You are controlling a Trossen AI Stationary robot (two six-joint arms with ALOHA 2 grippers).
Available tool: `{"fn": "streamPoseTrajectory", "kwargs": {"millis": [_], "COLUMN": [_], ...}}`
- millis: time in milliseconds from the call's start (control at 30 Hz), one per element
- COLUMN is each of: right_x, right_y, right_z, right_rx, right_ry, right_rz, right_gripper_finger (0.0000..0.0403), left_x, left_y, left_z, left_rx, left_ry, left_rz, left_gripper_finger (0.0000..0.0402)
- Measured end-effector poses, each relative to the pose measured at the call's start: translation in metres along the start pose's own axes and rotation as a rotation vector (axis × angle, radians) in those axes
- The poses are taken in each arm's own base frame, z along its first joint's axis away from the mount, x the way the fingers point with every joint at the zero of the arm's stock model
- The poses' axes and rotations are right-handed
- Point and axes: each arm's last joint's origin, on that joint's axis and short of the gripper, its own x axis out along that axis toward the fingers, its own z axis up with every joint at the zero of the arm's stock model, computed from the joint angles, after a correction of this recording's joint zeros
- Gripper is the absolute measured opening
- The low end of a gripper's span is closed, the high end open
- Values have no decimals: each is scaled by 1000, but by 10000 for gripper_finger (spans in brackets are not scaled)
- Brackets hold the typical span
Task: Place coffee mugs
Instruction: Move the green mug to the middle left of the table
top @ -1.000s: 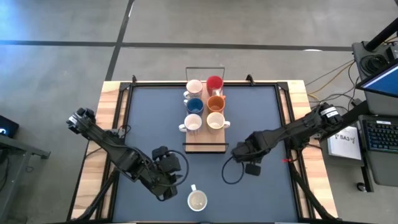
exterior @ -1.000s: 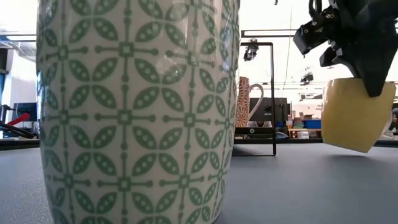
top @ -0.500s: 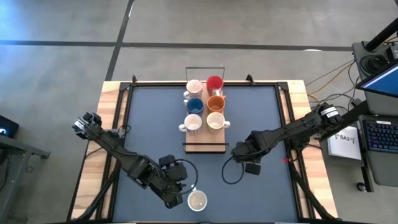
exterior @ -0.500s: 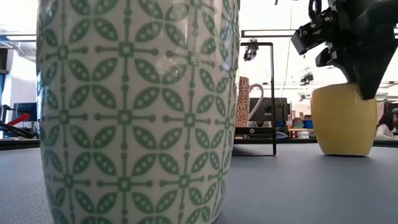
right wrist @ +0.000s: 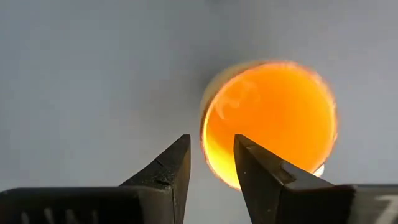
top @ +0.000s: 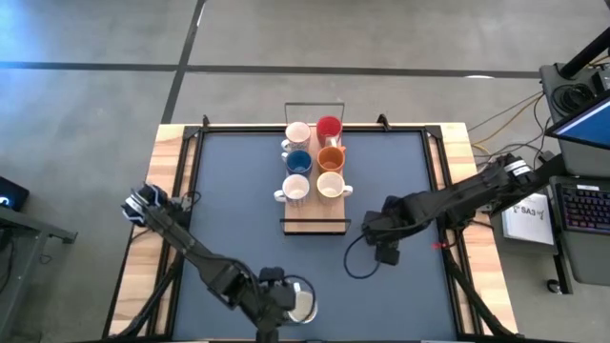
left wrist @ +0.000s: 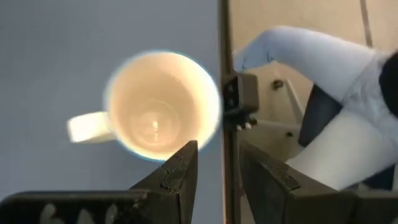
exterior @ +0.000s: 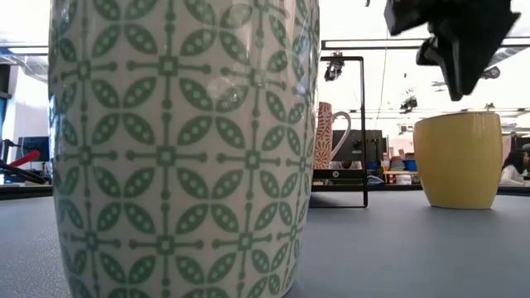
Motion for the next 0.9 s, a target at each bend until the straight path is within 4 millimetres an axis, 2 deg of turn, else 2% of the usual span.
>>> {"fn": "streamPoseTrajectory", "kwargs": {"millis": [133, 300, 567, 900], "right_x": [-12, -17, -14, -8], "right_y": [-1, 0, 2, 5], "right_z": [0, -1, -2, -3], "right_rx": [43, 60, 49, 38], "right_ry": [-87, -130, -116, -96], "right_rz": [52, 85, 78, 66], "right_gripper_finger": [109, 105, 107, 107], "left_x": [11, 20, 40, 63], "left_y": [-6, -8, -16, -22], "left_z": [-7, -4, 0, 12], "left_rx": [78, 198, 376, 534], "left_ry": [28, 32, 75, 271], "left_rz": [4, 15, 16, 156], "left_gripper_finger": [100, 100, 100, 100]}}
